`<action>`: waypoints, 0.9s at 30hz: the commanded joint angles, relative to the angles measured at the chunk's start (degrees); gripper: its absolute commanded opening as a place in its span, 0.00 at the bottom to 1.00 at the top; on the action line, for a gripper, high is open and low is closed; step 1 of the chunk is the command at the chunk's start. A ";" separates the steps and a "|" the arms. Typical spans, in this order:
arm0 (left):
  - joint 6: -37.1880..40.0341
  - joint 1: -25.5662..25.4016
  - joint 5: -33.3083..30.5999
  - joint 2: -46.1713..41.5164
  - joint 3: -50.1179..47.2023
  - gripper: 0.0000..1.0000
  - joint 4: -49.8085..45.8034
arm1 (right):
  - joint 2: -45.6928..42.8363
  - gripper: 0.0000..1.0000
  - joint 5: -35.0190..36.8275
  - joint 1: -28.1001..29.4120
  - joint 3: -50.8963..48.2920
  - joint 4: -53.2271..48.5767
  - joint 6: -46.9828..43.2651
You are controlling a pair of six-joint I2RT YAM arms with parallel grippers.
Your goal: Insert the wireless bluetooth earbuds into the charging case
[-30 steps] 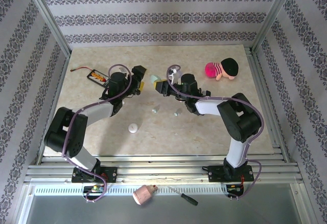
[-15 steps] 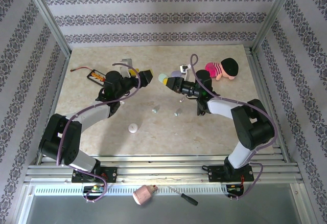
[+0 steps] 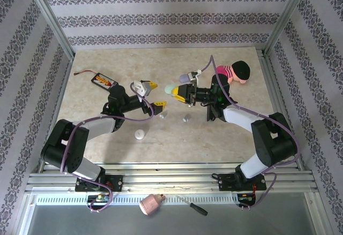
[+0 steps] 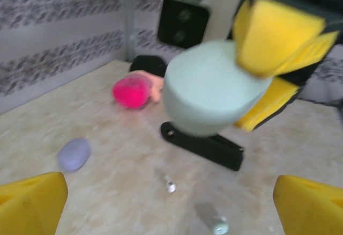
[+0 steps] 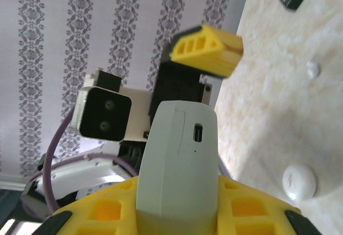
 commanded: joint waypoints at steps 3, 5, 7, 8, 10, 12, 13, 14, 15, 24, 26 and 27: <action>-5.27 -0.38 12.97 1.69 -1.95 0.99 17.15 | -3.35 0.21 -7.19 1.42 -0.40 5.94 6.92; -7.26 -0.40 15.20 3.15 -1.13 0.96 19.62 | -3.68 0.20 -6.89 2.24 -0.45 7.86 8.82; -10.45 -0.40 17.16 4.98 -0.16 0.92 24.16 | -3.48 0.19 -6.92 2.98 -0.39 10.50 11.12; -12.88 -0.40 18.07 6.41 0.10 0.88 28.97 | -3.12 0.19 -6.82 3.30 -0.44 12.88 12.84; -14.08 -0.52 19.48 7.77 1.72 0.82 29.89 | -1.78 0.19 -6.45 3.68 -0.50 17.98 17.12; -15.00 -0.53 19.98 8.22 2.91 0.81 29.93 | -0.23 0.17 -5.83 3.98 -0.76 23.91 21.81; -14.96 -0.53 20.05 8.07 3.02 0.80 29.95 | 0.29 0.17 -5.56 4.05 -0.85 25.30 23.26; -14.79 -0.53 19.96 7.75 3.04 0.80 29.95 | 0.68 0.15 -5.13 4.23 -0.89 26.31 24.23; -14.70 -0.56 19.85 7.39 3.11 0.79 29.95 | 0.96 0.15 -5.02 4.39 -0.85 26.87 24.68; -15.79 -0.62 20.93 6.01 4.28 0.67 29.95 | 1.86 0.14 -5.03 4.18 -0.89 27.94 25.73; -15.89 -0.59 20.88 5.70 4.57 0.66 29.95 | 2.19 0.14 -5.11 4.06 -1.20 28.25 25.74; -15.89 -0.59 20.92 5.67 4.70 0.65 30.00 | 2.42 0.13 -5.06 3.99 -1.33 28.45 25.80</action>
